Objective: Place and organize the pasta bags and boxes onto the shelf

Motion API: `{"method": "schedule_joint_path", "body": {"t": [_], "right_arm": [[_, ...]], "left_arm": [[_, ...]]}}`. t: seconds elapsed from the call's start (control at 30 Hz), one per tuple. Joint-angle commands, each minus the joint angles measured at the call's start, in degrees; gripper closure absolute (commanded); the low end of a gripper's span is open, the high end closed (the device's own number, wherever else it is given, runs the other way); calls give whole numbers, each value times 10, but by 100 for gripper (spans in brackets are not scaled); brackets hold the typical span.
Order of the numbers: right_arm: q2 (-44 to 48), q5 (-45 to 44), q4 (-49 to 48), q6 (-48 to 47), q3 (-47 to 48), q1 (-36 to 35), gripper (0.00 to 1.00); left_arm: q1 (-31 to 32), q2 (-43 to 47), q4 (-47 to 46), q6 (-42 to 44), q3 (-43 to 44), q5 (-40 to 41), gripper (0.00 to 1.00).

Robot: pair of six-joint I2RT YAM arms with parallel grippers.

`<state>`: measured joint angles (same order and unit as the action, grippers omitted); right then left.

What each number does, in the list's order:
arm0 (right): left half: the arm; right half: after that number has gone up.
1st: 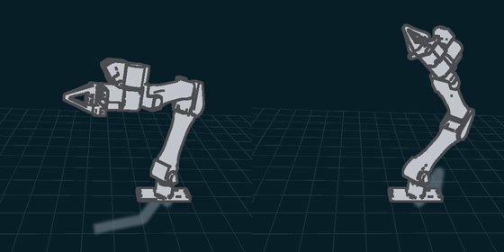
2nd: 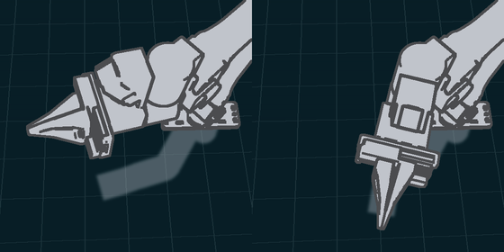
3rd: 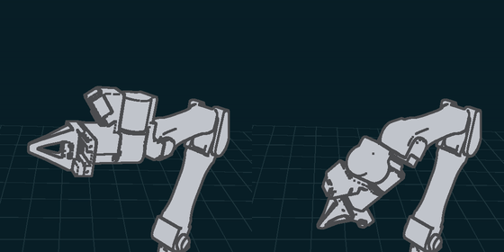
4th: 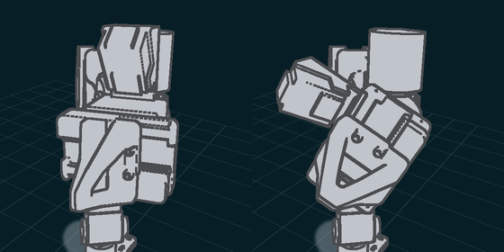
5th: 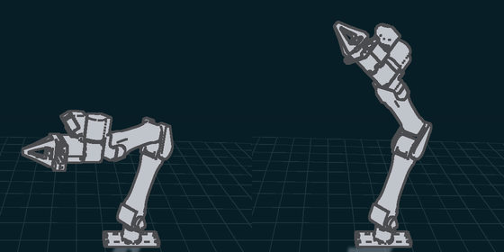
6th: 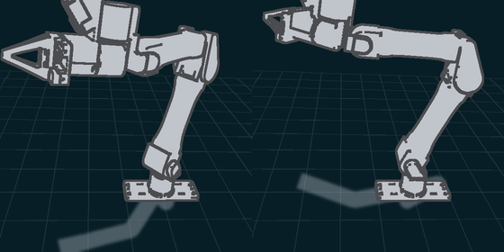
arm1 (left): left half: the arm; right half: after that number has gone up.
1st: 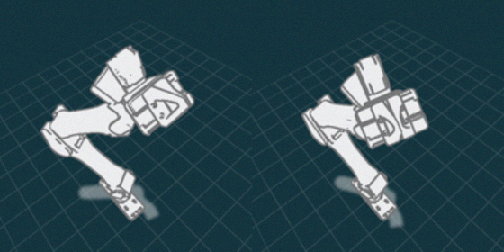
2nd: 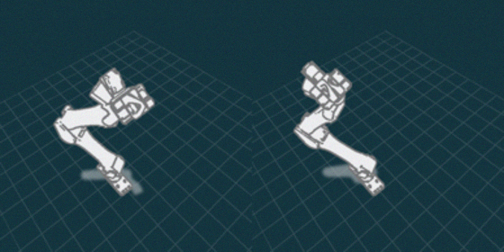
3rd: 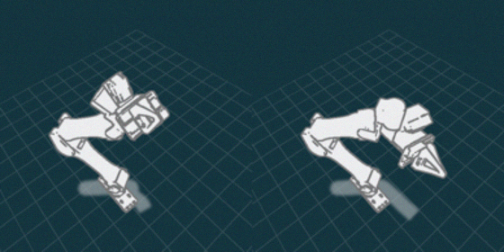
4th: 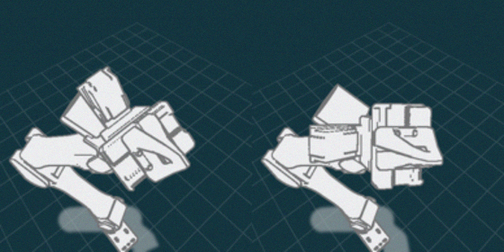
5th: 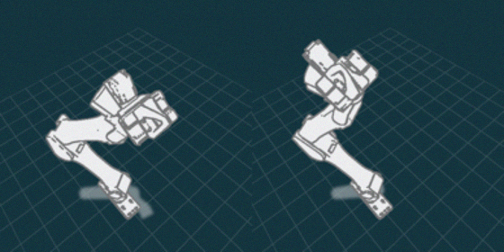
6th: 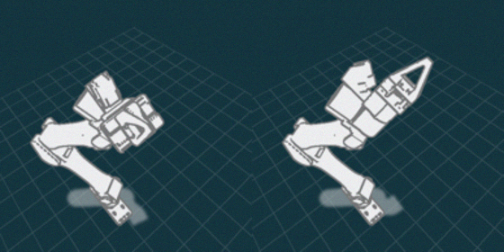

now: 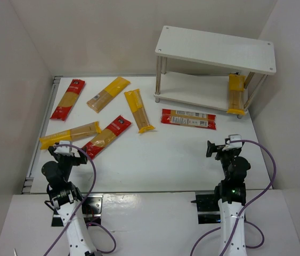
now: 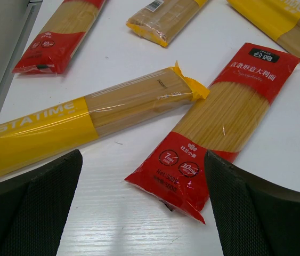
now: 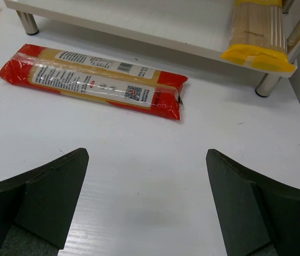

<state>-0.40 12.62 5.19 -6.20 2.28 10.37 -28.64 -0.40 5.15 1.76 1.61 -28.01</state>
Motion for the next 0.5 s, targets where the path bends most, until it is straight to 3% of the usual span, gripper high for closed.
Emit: {"method": "schedule_joint_path", "body": {"t": [0.0, 0.37, 0.47], "right_arm": [[50, -8, -17, 6, -25, 2, 0], [50, -1, -17, 6, -25, 2, 0], [50, 32, -24, -35, 11, 2, 0]], "left_arm": [[-4, 49, -14, 13, -13, -14, 0], [-4, 49, -14, 13, -13, -14, 0], [-4, 49, -8, 44, 10, -66, 0]]}}
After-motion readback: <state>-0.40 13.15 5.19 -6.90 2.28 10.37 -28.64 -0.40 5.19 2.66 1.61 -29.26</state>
